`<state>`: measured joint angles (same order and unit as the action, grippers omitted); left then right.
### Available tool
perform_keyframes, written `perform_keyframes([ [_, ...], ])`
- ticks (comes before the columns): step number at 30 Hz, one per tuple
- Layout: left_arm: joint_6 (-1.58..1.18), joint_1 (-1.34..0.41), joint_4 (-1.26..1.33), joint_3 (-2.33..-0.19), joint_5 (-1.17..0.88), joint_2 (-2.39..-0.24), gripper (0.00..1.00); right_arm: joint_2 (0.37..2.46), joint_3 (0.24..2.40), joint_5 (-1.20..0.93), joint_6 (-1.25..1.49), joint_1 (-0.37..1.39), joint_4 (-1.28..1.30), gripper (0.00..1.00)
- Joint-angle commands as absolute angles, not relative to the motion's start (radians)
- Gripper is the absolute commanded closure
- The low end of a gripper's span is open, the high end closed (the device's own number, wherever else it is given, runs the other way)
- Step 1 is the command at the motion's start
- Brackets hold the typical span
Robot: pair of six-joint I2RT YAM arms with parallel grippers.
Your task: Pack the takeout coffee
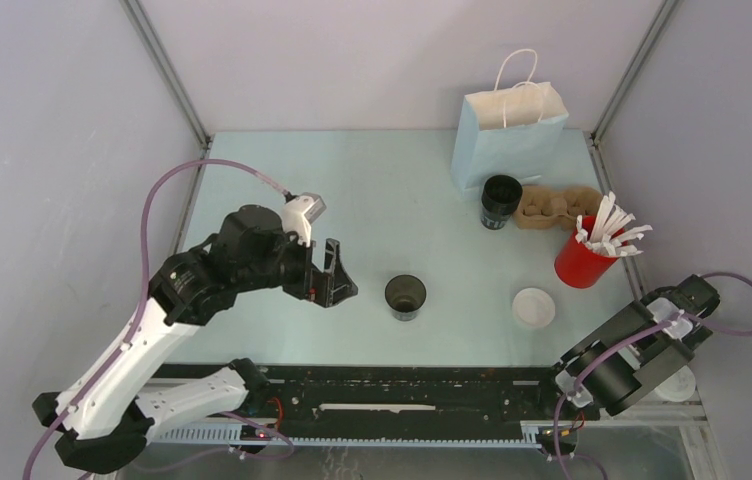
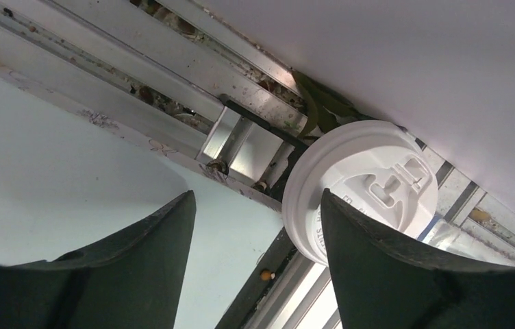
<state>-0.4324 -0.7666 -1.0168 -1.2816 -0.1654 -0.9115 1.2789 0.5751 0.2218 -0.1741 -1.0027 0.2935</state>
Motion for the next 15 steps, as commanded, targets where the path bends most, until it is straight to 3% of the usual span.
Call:
perform_keyframes([
  [1,-0.398,-0.773,-1.019,-1.357,-0.144,-0.932,0.0,1.31,0.566,0.29,-0.167,-1.011,0.198,0.25],
  [5,-0.394,-0.774,-1.02,-1.381,-0.137,-0.963,0.0,1.342,0.562,0.375,-0.151,-0.999,0.17,0.32],
  [10,-0.391,-0.774,-1.022,-1.401,-0.133,-0.992,0.0,1.359,0.549,0.519,-0.142,-0.967,0.139,0.32],
  [15,-0.389,-0.773,-1.02,-1.411,-0.129,-1.011,0.0,1.362,0.531,0.534,-0.165,-0.969,0.116,0.34],
])
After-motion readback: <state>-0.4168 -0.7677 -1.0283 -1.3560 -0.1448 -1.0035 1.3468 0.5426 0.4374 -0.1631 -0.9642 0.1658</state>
